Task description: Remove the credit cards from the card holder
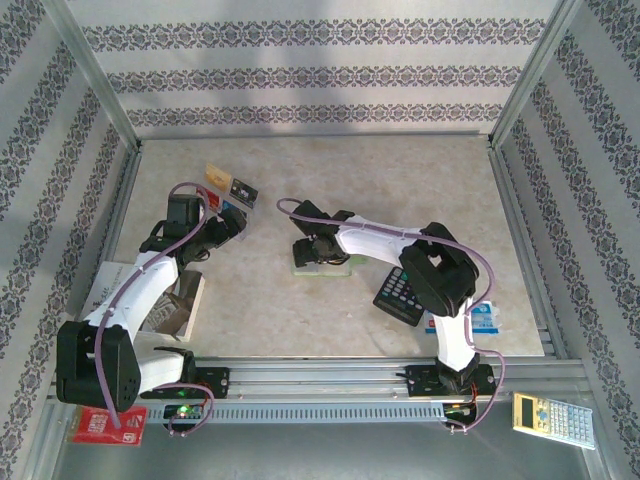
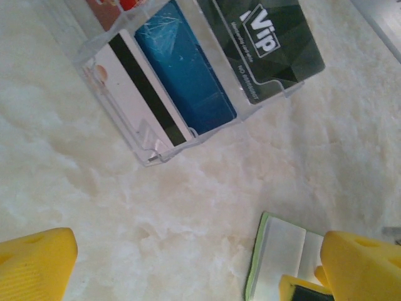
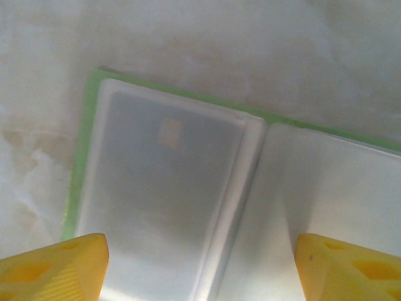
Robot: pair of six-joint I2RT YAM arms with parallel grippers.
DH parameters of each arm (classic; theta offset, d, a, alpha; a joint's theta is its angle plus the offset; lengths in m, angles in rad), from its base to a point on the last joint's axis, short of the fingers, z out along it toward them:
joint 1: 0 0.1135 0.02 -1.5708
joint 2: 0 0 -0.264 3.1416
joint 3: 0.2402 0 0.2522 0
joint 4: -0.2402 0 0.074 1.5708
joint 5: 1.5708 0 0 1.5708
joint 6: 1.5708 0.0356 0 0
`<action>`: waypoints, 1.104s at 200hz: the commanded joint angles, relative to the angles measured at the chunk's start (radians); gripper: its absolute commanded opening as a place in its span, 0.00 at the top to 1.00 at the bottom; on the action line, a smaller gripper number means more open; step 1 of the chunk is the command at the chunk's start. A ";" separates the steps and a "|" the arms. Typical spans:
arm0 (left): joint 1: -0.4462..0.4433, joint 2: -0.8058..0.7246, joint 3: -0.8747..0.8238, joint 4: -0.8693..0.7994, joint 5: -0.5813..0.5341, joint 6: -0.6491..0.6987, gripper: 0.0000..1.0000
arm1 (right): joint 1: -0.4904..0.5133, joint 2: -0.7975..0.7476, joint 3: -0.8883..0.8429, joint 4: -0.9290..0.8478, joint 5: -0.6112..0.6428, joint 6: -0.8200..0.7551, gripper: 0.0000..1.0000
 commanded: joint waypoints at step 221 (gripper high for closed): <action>0.009 0.066 -0.024 0.076 0.152 0.007 0.04 | -0.047 0.111 -0.037 -0.066 0.032 -0.028 0.54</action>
